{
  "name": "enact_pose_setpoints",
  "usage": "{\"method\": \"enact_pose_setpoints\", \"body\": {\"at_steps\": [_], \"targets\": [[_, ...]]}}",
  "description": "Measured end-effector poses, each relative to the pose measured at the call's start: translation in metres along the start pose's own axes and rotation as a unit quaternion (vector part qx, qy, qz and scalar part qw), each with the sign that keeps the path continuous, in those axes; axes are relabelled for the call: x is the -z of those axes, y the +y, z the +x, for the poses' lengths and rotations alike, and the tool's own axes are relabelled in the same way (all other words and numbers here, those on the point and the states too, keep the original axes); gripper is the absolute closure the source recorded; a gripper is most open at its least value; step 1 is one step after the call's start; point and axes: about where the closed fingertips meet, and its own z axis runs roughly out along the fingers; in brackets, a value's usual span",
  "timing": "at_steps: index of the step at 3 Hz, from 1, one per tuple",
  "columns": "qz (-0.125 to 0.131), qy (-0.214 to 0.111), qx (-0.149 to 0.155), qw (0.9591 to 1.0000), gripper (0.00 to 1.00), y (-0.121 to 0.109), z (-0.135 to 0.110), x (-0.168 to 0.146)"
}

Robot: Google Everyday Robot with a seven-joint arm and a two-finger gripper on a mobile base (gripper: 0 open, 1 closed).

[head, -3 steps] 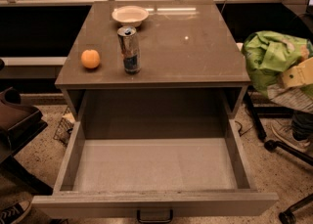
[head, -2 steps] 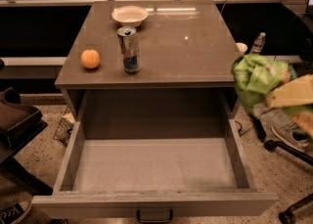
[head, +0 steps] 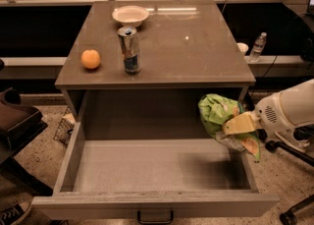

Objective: Place green rice chip bag into top drawer

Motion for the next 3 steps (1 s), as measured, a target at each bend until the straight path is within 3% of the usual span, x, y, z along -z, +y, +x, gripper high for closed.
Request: {"method": "enact_pose_setpoints", "body": {"at_steps": [1,2,3], "targets": [[-0.021,0.008,0.011,0.9997,1.0,0.012,0.001,-0.037],[-0.061,0.007,0.031,0.9976,1.0,0.045,-0.007,-0.073],[-0.084,0.009,0.04,0.9956,1.0,0.064,-0.011,-0.092]]}}
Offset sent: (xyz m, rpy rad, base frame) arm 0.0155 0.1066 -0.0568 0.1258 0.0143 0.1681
